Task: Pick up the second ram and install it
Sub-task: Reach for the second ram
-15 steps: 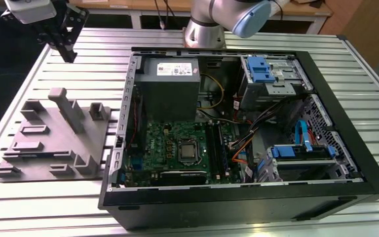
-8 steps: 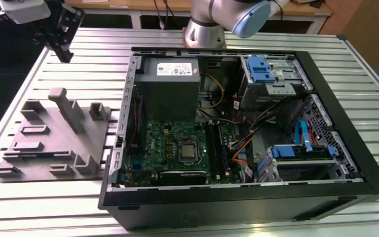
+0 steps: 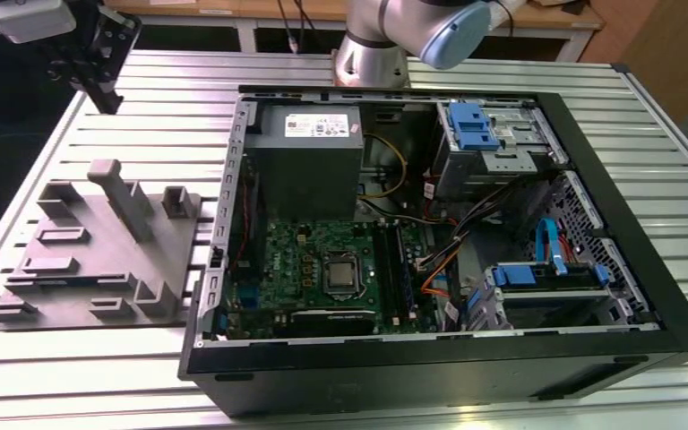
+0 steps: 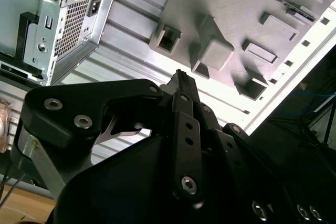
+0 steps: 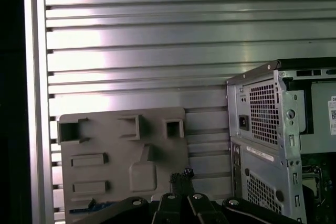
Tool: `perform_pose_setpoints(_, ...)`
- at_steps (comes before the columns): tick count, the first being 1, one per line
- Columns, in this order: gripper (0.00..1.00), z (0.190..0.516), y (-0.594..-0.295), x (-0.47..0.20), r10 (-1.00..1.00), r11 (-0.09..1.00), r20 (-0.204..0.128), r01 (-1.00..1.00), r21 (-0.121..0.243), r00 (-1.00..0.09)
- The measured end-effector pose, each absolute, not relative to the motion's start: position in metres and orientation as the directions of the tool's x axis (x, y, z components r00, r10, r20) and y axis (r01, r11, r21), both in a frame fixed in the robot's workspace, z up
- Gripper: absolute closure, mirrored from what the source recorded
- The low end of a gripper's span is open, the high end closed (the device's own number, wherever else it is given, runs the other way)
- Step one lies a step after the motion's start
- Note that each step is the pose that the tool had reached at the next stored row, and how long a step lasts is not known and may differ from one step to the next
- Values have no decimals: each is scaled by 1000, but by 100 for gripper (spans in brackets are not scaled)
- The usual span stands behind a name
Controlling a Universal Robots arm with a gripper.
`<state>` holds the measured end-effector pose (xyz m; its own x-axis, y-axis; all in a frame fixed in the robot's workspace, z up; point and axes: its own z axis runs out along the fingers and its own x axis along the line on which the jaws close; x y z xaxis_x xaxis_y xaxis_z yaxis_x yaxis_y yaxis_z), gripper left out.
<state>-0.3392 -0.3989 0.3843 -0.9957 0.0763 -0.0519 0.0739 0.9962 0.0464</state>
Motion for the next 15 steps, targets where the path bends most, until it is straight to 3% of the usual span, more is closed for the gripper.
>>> perform_pose_setpoints(15,90,382,-399,-363,76,996,-55,74,47,-996)
